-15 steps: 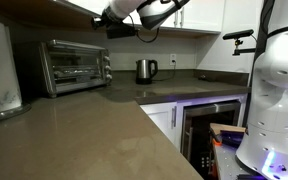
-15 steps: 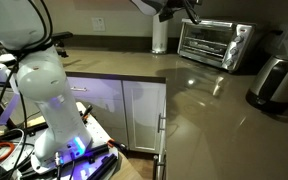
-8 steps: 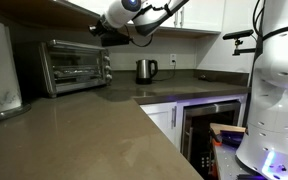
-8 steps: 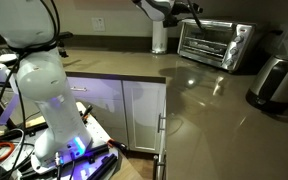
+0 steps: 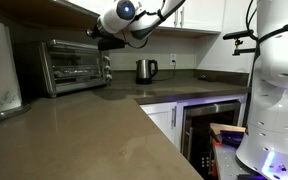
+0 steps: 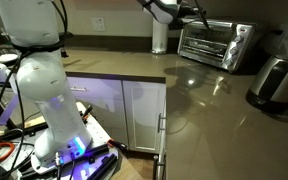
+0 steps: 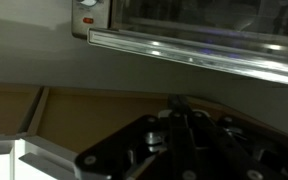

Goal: Open the oven

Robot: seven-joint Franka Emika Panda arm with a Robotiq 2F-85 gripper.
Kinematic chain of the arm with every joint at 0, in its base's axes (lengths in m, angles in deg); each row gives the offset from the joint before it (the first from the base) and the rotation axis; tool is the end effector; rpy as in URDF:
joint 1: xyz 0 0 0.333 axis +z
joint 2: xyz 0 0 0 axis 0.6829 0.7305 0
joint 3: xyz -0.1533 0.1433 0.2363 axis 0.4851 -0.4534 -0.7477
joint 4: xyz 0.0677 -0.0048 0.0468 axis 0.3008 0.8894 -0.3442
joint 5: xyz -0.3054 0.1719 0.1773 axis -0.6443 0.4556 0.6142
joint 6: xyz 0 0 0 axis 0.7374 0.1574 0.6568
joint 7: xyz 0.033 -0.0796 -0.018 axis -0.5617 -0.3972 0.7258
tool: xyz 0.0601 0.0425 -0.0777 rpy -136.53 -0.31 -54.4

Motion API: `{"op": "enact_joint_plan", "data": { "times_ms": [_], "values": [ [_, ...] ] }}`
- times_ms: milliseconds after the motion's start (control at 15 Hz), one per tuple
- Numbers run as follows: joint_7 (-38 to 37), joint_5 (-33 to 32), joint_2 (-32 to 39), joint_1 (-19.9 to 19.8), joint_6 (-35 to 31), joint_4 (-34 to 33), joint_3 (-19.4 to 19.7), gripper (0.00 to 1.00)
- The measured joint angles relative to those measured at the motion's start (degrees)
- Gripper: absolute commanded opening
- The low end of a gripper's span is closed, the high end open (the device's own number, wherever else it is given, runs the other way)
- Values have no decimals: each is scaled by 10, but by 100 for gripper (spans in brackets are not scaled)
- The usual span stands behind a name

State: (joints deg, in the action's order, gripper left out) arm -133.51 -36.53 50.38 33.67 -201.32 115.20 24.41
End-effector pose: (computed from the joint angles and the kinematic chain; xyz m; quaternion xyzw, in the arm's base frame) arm 0.6390 -0.0127 0.5045 0.7337 -0.1303 0.6322 0.2120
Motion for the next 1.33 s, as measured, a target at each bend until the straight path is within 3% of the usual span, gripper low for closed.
{"op": "enact_joint_plan", "data": {
  "times_ms": [933,1333],
  "values": [
    [-17,-6,94,-8,-67,-106,14,0],
    [44,85,94,-9,-99,-113,23,0]
  ]
}}
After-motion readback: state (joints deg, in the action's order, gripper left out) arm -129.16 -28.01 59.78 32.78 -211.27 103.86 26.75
